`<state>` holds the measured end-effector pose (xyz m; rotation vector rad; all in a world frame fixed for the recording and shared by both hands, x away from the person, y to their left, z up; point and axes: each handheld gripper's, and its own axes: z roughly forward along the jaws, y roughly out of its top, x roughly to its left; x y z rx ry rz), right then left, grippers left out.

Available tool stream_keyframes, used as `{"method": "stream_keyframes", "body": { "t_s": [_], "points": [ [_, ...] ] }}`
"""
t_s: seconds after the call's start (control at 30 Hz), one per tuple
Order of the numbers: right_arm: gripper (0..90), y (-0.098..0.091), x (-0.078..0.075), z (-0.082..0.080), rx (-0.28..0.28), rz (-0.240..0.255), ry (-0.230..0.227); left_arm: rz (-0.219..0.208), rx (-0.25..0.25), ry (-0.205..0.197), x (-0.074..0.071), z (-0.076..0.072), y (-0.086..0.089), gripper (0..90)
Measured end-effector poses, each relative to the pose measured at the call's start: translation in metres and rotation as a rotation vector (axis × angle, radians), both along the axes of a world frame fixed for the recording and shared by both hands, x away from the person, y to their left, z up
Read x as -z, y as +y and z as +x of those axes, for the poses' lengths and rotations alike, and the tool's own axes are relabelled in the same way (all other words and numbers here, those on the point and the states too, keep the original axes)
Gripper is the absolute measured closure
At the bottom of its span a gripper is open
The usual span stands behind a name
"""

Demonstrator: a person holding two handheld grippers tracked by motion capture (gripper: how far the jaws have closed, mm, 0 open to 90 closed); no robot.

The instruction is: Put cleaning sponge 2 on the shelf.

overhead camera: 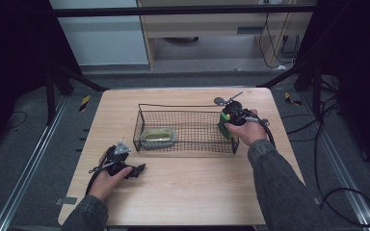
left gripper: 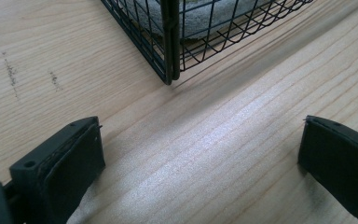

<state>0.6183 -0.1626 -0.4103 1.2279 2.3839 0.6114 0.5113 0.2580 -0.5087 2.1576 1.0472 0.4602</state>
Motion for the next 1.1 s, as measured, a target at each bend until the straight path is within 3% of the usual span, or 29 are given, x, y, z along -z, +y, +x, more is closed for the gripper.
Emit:
{"method": "stream_keyframes", "body": {
  "t_s": [0.7, 1.1],
  "points": [
    [57.5, 0.017, -0.004, -0.011, -0.057, 0.020, 0.012, 0.002, 0.003, 0.001, 0.000, 0.000, 0.000, 0.0],
    [47.5, 0.023, -0.003, -0.012, -0.070, 0.031, 0.025, 0.003, 0.004, 0.001, 0.000, 0.000, 0.000, 0.0]
  ]
}}
